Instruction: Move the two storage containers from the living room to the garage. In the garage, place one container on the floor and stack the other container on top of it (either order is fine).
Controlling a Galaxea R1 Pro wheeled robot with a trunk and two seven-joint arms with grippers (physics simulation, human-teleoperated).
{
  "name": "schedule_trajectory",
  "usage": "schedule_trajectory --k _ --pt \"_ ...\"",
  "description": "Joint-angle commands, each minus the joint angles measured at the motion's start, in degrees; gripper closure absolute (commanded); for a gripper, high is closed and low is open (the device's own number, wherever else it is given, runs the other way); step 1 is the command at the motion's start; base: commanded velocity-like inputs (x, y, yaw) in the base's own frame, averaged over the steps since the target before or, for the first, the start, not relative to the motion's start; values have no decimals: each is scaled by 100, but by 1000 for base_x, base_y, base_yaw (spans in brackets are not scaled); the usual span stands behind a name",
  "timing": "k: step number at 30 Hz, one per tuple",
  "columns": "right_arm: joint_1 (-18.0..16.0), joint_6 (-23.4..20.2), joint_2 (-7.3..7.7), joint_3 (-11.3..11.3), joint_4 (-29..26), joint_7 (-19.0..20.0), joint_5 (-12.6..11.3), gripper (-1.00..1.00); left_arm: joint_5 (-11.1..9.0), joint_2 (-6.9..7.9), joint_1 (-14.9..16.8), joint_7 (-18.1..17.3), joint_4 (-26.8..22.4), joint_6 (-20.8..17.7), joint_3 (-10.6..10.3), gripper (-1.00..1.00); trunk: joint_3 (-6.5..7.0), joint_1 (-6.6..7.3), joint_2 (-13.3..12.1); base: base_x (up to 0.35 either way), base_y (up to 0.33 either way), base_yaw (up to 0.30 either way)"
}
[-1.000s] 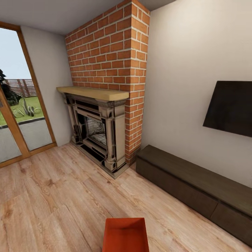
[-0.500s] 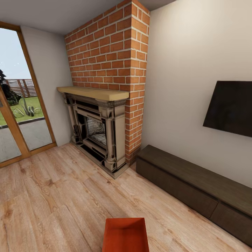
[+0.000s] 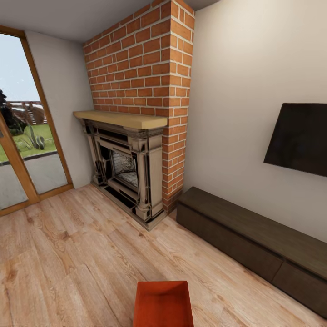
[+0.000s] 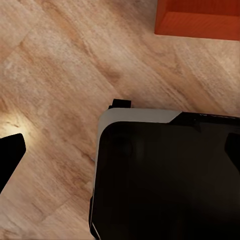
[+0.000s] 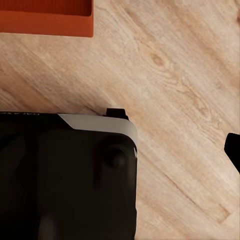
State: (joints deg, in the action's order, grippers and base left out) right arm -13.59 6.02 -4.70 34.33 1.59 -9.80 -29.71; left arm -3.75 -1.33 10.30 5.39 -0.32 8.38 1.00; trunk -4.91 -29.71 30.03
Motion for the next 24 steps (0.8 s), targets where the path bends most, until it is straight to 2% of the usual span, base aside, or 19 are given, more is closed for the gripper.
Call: schedule_trajectory --k 1,24 --pt "-8 30 -5 48 17 -3 -54 -100 -38 0 6 5 6 20 6 -100 -20 -2 10 0 0 0" --pt "-7 39 4 52 17 -4 -71 -100 31 1 4 6 -55 23 -19 -100 -233 -2 10 0 0 0"
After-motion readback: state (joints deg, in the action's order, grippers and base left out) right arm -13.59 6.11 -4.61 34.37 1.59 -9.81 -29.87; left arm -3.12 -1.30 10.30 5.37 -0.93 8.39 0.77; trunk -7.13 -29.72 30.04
